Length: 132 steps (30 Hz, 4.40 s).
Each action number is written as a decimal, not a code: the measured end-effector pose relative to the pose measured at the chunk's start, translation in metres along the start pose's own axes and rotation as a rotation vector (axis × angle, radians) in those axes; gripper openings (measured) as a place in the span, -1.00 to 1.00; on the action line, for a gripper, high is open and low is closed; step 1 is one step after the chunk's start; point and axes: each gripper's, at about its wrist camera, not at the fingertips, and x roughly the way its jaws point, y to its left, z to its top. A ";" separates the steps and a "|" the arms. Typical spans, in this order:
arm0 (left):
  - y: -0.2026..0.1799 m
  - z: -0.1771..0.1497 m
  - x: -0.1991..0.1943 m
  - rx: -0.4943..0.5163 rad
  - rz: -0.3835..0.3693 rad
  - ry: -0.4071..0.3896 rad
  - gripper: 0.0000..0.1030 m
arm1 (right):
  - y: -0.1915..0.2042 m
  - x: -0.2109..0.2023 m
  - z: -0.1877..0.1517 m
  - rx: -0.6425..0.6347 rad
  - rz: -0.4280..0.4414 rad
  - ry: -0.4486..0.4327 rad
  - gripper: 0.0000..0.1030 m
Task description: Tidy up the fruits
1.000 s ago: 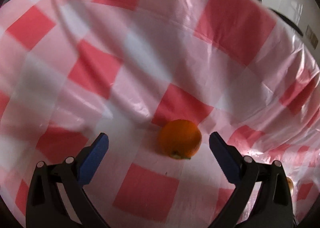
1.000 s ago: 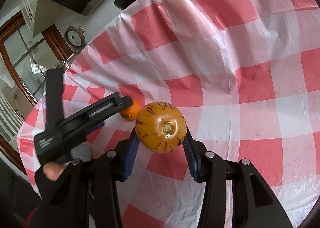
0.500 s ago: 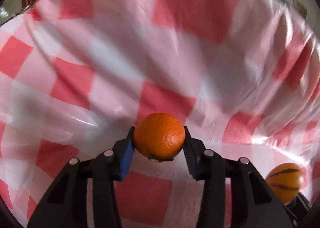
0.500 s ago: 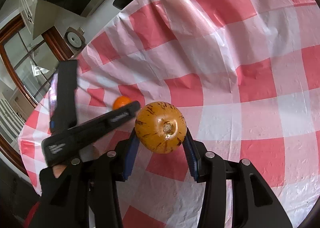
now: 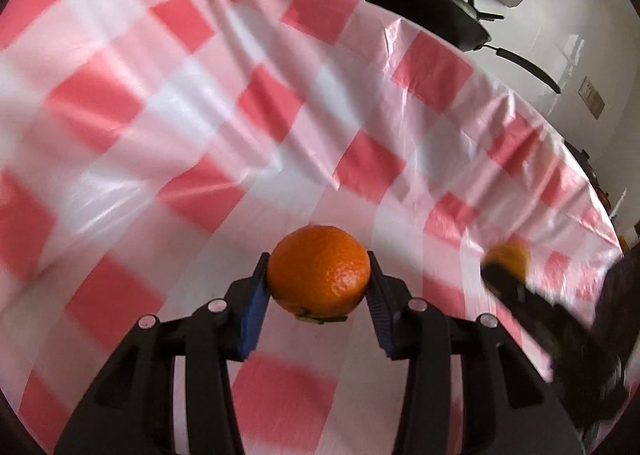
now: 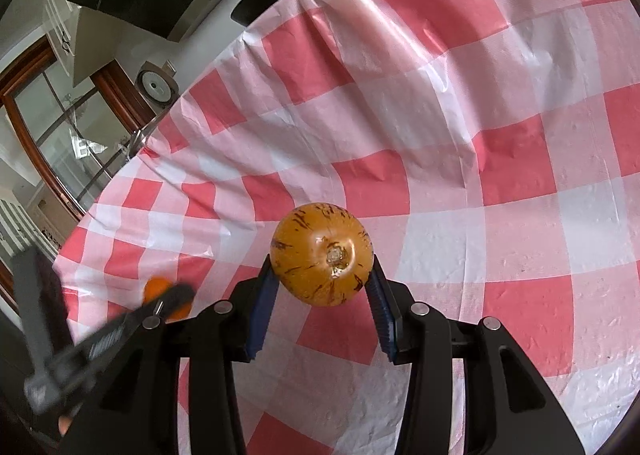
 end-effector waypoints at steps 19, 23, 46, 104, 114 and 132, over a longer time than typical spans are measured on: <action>0.054 -0.072 -0.158 0.014 -0.028 -0.191 -0.12 | 0.092 -0.128 -0.130 -0.077 0.075 -0.025 -0.15; 0.069 -0.094 -0.193 0.035 -0.008 -0.208 -0.12 | 0.126 -0.152 -0.166 -0.136 0.130 0.000 -0.15; 0.224 -0.162 -0.320 -0.024 0.288 -0.249 -0.12 | 0.302 -0.149 -0.303 -0.576 0.328 0.281 -0.15; 0.420 -0.296 -0.315 -0.450 0.735 0.181 0.85 | 0.411 -0.050 -0.507 -1.147 0.192 0.713 0.68; 0.421 -0.303 -0.309 -0.454 0.699 0.200 0.85 | 0.407 -0.040 -0.511 -1.113 0.156 0.717 0.68; 0.426 -0.303 -0.305 -0.457 0.688 0.210 0.85 | 0.403 -0.036 -0.515 -1.112 0.151 0.734 0.68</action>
